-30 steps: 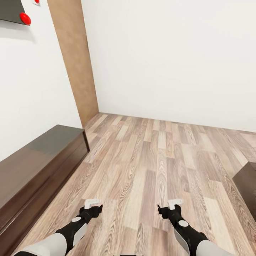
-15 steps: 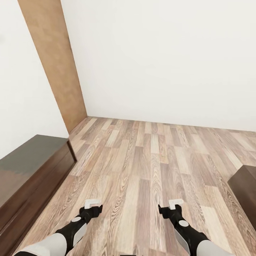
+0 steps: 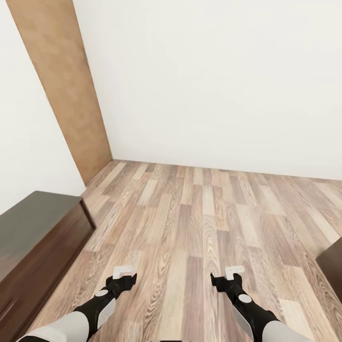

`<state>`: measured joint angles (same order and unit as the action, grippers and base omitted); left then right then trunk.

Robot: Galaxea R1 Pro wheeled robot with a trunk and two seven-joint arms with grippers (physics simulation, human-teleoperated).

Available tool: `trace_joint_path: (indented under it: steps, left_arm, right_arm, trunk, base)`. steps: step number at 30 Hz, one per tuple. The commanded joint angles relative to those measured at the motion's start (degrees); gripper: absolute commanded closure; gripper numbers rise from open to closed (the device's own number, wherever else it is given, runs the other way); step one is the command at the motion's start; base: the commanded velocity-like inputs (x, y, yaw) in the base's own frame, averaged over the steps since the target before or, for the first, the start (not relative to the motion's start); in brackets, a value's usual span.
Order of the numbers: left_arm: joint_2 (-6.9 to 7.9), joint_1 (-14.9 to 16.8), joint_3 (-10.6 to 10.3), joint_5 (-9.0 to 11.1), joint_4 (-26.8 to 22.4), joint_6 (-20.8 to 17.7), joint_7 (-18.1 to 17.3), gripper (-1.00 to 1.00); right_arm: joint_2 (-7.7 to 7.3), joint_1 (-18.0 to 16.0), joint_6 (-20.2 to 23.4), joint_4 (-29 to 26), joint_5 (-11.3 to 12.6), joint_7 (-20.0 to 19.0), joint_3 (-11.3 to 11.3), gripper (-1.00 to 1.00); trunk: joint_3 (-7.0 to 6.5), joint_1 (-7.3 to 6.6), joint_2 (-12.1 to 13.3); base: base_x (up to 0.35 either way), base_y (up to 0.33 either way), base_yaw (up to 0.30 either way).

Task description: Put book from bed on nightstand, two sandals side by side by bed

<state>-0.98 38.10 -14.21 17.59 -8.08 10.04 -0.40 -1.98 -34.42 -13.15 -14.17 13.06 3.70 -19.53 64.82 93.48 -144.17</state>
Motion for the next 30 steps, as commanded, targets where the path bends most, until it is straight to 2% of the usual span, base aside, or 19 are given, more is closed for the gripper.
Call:
trace_joint_path:
  steps: [1,30]
  left_arm:
    - [0.01,0.04,-0.46,0.6,0.09,0.24,-0.04,-1.0]
    - [0.02,0.04,-0.46,0.6,0.09,0.24,-0.22,-1.0]
  right_arm:
    - [-0.03,-0.03,-0.15,0.01,0.47,0.26,-0.5,-1.0]
    - [-0.04,-0.03,-0.12,0.02,0.47,0.25,-0.42,-1.0]
  trunk:
    - [0.05,0.02,-0.02]
    - [0.05,0.02,-0.02]
  base:
    - [0.332,0.0,-0.149]
    - [0.332,0.015,-0.224]
